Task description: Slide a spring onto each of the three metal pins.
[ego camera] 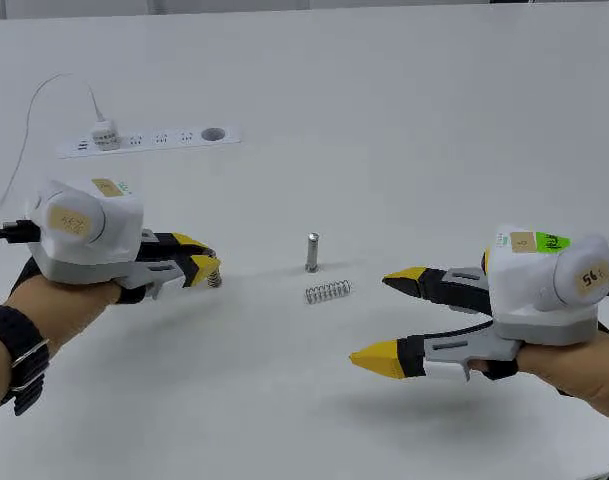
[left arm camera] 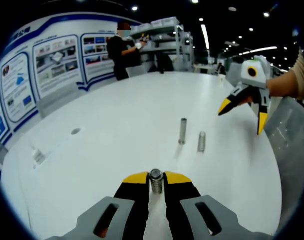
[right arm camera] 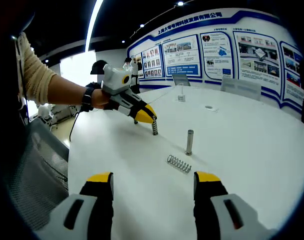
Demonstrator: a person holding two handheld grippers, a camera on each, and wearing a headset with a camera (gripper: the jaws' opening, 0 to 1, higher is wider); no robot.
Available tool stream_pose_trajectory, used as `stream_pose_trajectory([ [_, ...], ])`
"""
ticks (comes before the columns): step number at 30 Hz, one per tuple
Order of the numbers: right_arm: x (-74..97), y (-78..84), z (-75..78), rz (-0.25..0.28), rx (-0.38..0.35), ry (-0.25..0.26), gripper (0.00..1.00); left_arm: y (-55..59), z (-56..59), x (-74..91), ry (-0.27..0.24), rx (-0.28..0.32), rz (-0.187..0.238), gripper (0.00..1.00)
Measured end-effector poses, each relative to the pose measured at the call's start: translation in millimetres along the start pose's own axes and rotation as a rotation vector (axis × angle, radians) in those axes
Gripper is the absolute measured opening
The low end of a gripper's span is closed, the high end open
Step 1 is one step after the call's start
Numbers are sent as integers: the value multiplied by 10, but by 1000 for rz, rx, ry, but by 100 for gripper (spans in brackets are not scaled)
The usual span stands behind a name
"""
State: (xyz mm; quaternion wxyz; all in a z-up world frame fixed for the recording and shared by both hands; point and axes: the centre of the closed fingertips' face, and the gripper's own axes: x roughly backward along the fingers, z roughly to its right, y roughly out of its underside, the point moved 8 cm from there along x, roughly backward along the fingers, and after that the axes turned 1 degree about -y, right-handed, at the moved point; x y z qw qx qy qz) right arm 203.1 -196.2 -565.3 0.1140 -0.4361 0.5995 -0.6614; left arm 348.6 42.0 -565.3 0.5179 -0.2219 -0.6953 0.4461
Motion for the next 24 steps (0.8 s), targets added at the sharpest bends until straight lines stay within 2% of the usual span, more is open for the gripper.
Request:
stream_pose_trajectory([
  [14,-12,4,-1,-4,-1,-3,66,15,-16,-3,-6,7,3,11],
  [24,-18,-2,-1,-2,2,-4,66,14,-44,49,-20,30,13,18],
])
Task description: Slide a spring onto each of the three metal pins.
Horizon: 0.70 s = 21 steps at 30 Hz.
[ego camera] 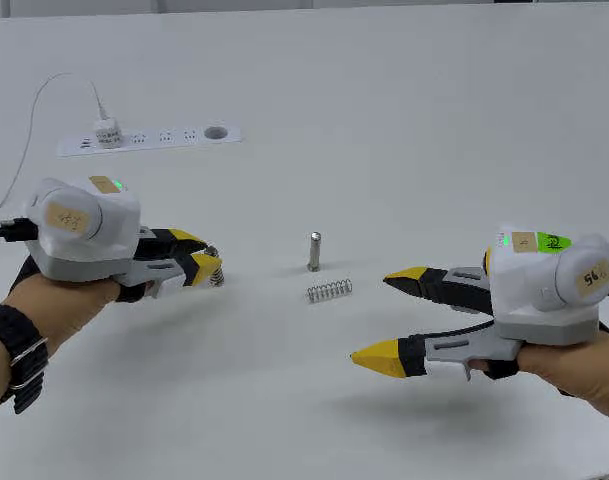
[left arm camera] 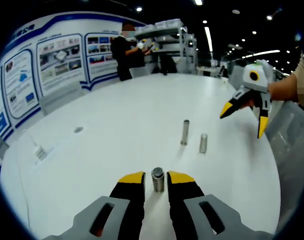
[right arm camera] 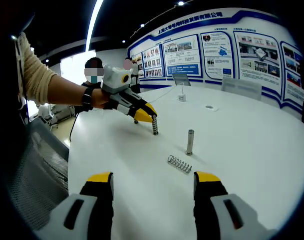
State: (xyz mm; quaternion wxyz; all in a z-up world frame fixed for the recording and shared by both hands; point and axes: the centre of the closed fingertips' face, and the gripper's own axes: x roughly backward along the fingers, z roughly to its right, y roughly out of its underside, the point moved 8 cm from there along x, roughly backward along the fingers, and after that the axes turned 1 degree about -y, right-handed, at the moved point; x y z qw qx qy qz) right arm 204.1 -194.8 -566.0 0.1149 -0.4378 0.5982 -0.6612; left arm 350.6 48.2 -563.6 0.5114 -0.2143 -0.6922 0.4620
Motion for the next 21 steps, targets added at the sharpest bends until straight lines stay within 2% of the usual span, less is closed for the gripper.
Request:
stream_pose_trajectory([
  [21,-31,-22,-11,-1,9,-12,66,-19,104,251,-14,17,44,23],
])
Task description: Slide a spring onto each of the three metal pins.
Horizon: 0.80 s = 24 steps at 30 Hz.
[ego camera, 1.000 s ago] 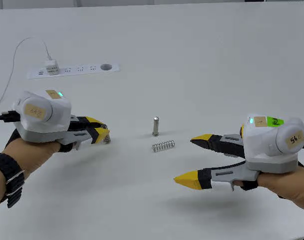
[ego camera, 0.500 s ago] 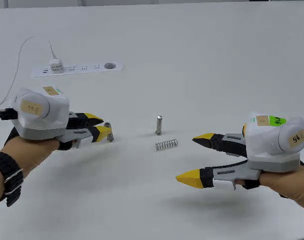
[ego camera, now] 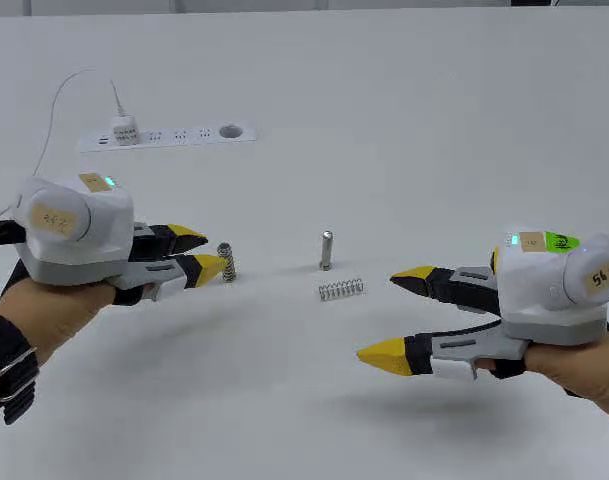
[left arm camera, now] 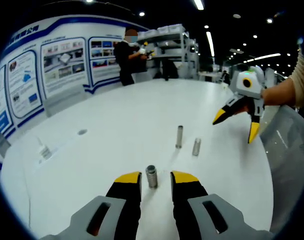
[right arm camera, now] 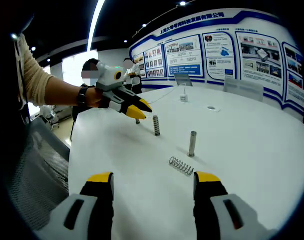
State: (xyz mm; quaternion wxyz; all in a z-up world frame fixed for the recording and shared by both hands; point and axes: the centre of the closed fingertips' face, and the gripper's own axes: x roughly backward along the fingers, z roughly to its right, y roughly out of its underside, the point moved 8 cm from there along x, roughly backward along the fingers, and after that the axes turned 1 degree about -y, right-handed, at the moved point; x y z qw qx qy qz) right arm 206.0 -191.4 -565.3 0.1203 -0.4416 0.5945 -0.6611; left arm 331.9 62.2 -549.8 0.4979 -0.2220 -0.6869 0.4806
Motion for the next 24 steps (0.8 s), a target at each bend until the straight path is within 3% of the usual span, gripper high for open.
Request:
stream_pose_trajectory([
  [15,-6,-23,17,2,5,-1,66,66,184,176,19,3,11,22],
  [24,-6,-25,9,3,6,-4,66,52,377,123,55,2,21,22],
])
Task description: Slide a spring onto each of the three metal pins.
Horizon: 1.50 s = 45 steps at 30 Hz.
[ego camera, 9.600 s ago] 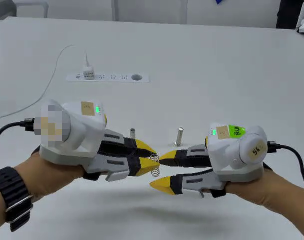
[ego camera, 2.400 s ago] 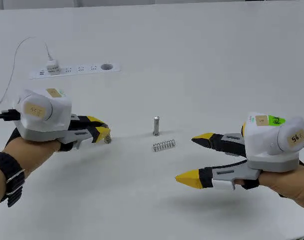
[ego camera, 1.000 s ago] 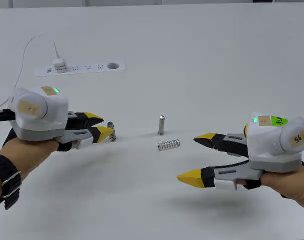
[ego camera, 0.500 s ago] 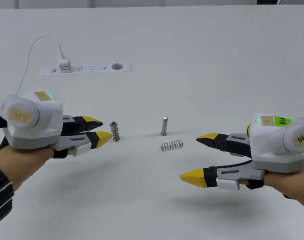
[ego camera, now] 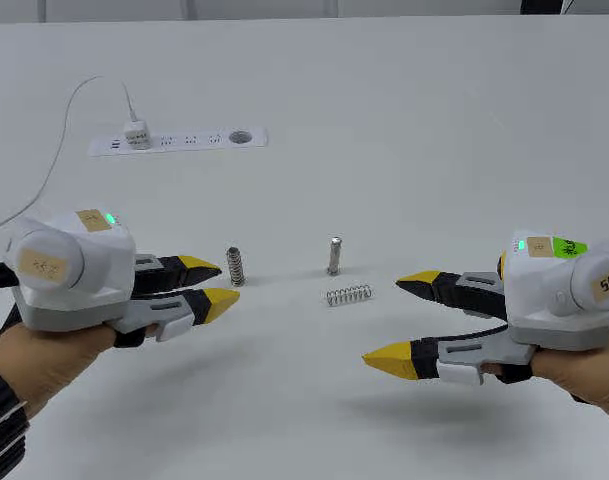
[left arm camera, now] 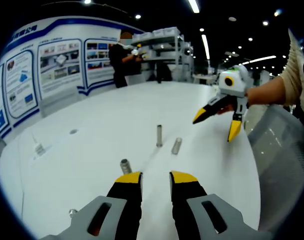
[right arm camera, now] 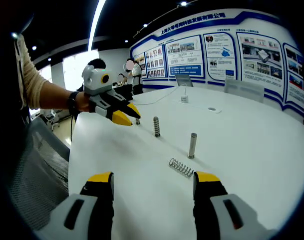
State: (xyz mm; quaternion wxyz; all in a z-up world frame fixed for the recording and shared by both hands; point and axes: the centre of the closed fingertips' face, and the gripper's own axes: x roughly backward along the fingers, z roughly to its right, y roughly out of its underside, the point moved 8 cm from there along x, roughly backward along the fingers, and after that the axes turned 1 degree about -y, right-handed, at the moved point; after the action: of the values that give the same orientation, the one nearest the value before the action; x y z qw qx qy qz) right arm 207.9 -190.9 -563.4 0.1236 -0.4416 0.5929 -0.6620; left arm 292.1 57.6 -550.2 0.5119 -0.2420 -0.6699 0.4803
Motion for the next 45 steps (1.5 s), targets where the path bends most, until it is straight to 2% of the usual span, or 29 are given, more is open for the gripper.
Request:
stream_pose_trajectory([
  [9,17,-5,-11,1,1,4,66,-20,179,-219,53,-8,-5,22],
  [19,32,0,6,5,-3,12,66,-74,281,-534,106,-30,-18,22],
  [30,42,19,21,6,-11,19,66,-106,277,-834,126,-29,-34,25],
  [36,59,24,37,8,-14,25,66,-63,283,-988,131,-10,-51,24],
  [42,62,29,41,11,-19,28,66,-36,322,-1095,135,-12,-70,24],
  [45,62,32,43,12,-21,29,66,-20,304,-1150,133,-15,-81,23],
])
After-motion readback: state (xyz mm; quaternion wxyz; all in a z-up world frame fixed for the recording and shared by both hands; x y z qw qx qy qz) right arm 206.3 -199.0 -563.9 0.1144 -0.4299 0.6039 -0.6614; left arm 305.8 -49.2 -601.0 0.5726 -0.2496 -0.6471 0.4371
